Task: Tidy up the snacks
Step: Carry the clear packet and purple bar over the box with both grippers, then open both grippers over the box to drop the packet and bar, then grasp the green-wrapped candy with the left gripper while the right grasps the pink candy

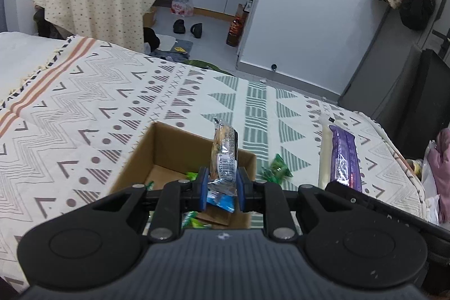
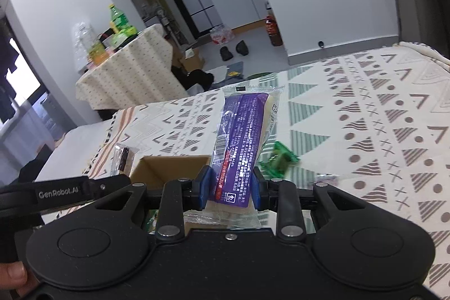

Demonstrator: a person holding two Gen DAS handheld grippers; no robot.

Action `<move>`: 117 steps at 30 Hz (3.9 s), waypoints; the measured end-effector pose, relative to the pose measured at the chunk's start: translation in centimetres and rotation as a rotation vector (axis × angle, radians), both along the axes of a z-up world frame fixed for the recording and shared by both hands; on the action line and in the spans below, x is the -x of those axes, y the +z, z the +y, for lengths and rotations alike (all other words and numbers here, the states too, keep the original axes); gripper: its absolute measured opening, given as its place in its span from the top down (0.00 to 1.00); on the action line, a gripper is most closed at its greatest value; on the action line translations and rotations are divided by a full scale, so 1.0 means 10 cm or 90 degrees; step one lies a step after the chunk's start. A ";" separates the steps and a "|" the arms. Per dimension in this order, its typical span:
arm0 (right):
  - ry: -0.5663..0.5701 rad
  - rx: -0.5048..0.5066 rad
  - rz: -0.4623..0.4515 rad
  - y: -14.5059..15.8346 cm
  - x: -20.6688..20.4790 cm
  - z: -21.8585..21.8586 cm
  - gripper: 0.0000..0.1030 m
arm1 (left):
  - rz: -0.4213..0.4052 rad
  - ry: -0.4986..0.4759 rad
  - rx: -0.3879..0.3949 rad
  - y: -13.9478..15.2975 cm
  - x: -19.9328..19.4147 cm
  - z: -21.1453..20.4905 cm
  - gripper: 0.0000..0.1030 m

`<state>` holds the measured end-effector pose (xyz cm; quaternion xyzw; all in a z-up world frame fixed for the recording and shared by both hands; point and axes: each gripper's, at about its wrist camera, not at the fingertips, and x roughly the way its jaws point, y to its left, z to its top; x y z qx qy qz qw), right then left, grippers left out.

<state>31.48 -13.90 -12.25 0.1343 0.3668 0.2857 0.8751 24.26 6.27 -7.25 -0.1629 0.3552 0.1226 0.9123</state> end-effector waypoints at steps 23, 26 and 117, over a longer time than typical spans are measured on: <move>0.072 0.053 0.004 -0.06 0.15 0.69 0.72 | 0.008 0.029 0.076 -0.32 -0.03 0.65 0.81; 0.084 0.059 0.007 -0.09 0.15 0.78 0.72 | 0.017 0.037 0.079 -0.38 -0.07 0.73 0.81; -0.032 0.006 0.185 -1.12 -0.75 -0.52 0.45 | 0.077 -0.152 -0.009 -0.66 -1.19 -0.90 0.48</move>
